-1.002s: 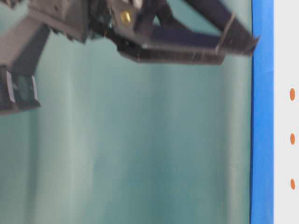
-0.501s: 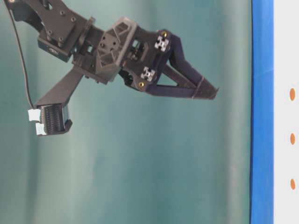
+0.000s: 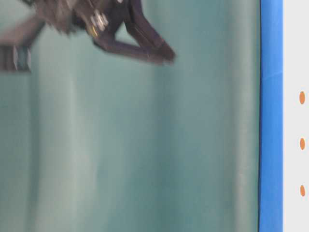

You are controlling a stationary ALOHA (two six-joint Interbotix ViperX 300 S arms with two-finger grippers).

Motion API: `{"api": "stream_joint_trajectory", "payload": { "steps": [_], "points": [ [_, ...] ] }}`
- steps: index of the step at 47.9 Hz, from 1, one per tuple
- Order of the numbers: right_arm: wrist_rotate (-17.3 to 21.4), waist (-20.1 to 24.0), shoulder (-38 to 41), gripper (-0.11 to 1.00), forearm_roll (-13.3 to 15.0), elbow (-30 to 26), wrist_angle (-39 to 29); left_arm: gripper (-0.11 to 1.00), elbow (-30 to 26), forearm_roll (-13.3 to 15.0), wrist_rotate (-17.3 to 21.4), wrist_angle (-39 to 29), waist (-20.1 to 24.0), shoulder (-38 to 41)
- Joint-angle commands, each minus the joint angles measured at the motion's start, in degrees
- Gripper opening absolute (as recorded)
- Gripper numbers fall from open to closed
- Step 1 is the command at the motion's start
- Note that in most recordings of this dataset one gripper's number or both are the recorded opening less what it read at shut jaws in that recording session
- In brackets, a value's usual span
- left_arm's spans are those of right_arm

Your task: Touch the tip of the soldering iron to the mark.

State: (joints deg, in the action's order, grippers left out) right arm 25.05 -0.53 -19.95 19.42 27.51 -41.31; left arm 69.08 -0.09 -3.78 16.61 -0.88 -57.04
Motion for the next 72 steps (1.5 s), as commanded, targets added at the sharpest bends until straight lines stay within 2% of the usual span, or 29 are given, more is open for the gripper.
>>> {"api": "stream_joint_trajectory", "payload": {
  "steps": [1,17,31,53,72],
  "points": [
    [0.1,-0.3,-6.2,0.84,0.2,2.6,1.7,0.00,-0.5,0.0,-0.1,0.4,-0.2,0.3],
    [0.3,-0.5,-25.8,0.84,0.1,14.1,2.6,0.00,-0.6,0.0,0.0,0.4,-0.2,0.3],
    [0.6,-0.5,-37.4,0.84,-0.1,22.9,4.0,0.00,-0.6,0.0,-0.1,0.4,-0.2,0.3],
    [0.6,-0.4,-43.3,0.83,-1.6,32.5,8.4,0.00,-0.4,0.0,-0.1,0.4,-0.1,0.4],
    [0.7,-0.5,-44.3,0.80,-1.9,33.1,8.7,0.00,-0.3,-0.1,0.0,0.4,-0.1,0.4]
  ]
}}
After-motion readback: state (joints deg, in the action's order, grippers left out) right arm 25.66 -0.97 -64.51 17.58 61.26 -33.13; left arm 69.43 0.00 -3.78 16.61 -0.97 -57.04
